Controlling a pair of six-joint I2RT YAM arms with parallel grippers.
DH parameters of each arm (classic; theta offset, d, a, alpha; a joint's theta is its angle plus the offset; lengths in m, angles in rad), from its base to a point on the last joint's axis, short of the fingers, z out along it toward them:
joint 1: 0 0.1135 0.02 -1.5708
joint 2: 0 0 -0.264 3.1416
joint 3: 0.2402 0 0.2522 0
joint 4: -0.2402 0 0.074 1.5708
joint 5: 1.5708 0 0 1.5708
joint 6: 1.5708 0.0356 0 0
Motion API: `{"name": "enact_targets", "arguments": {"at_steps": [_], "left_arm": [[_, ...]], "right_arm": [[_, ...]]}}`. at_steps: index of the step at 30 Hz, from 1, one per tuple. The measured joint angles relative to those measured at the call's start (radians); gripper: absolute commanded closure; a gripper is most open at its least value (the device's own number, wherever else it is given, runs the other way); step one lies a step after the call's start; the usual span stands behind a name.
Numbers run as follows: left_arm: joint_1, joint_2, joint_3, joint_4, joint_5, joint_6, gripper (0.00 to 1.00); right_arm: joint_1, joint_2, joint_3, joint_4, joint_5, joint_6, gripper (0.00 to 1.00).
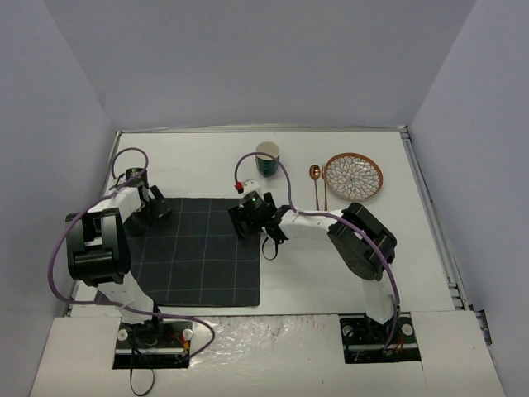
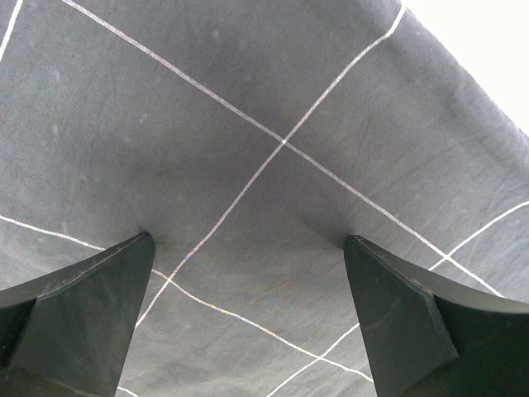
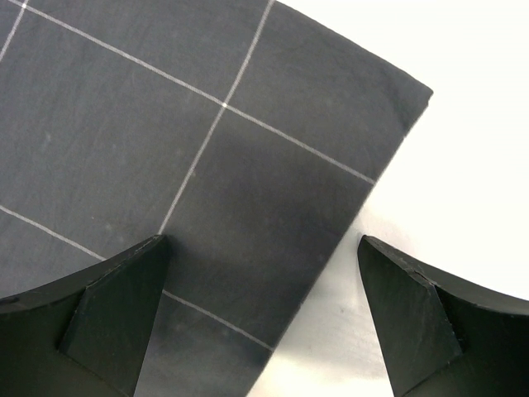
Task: Set the dinner table for one person
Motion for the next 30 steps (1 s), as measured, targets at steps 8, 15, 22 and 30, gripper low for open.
{"name": "enact_targets", "arguments": {"at_steps": [8,15,22,30], "left_arm": [[0.000,0.000,0.000,-0.002,-0.025,-0.003,0.03],[0.000,-0.004,0.000,-0.004,-0.031,0.001,0.03],[0.000,-0.116,0.068,-0.050,0.022,0.042,0.03],[0.000,-0.439,0.069,-0.089,0.083,0.090,0.04]], "right_arm": [[0.000,-0.019,-0.028,0.007,0.015,0.017,0.07],[0.000,-0.034,-0.031,-0.025,0.011,0.025,0.06],[0.000,-0.140,-0.032,-0.147,-0.022,0.026,0.06],[0.004,-0.362,-0.031,-0.153,-0.185,0.032,0.26]]}}
